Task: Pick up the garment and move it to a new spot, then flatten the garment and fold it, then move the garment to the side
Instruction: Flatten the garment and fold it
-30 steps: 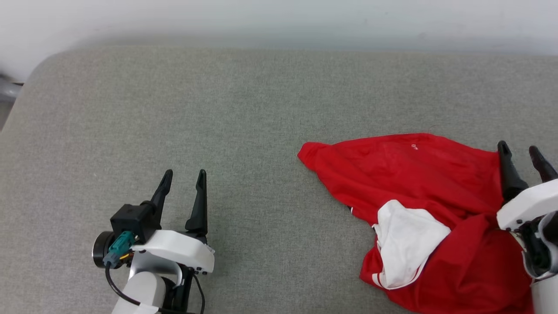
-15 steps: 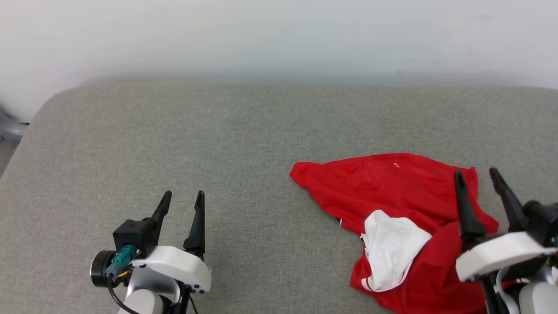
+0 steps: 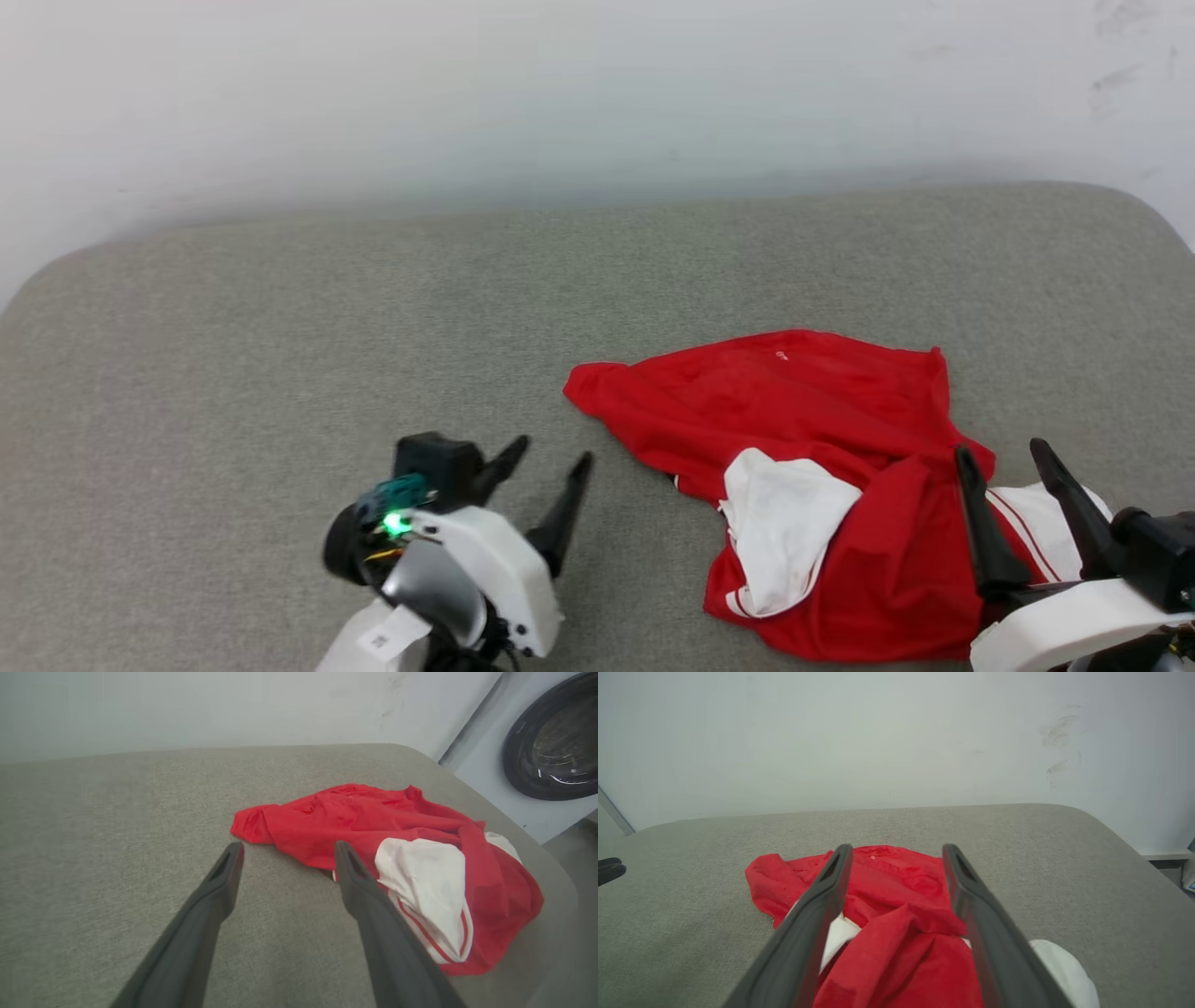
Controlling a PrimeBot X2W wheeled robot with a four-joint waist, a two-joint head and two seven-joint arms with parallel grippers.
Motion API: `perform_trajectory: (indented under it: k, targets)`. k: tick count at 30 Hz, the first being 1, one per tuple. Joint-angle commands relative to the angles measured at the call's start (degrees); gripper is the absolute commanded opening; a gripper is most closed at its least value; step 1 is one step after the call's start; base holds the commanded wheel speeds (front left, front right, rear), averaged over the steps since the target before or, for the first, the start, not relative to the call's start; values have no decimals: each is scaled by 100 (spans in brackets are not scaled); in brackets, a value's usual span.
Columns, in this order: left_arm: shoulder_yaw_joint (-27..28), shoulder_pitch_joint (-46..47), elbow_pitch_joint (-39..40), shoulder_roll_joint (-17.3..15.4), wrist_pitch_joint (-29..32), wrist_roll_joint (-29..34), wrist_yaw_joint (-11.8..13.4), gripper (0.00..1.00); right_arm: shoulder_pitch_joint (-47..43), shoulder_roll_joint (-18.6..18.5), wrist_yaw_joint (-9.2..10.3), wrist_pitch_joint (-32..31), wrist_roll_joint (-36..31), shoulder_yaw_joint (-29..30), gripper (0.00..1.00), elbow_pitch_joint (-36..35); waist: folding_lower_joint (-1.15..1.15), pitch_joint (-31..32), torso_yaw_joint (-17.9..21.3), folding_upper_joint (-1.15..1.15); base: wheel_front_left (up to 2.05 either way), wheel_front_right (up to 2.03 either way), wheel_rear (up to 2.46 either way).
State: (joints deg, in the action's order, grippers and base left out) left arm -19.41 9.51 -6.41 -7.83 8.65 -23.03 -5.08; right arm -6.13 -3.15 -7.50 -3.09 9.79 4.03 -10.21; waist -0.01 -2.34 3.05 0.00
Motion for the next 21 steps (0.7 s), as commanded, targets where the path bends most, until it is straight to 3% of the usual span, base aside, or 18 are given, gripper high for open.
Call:
perform_trajectory:
  k: [1,11,21]
  targets:
    - [-95,94,71,38,165,-66,-49,100,-26,23,2,-27,24,4,100,-51,1,-75,106,0,0,0,0]
    - [-1360,871,21,148,1805,-614,-234,100,225,32,2,60,208,-10,100,-91,1,-576,583,0,0,0,0]
    - [-1879,1544,-670,-134,2427,-658,-242,100,538,32,2,332,507,-158,100,278,1,-1119,925,0,0,0,0]
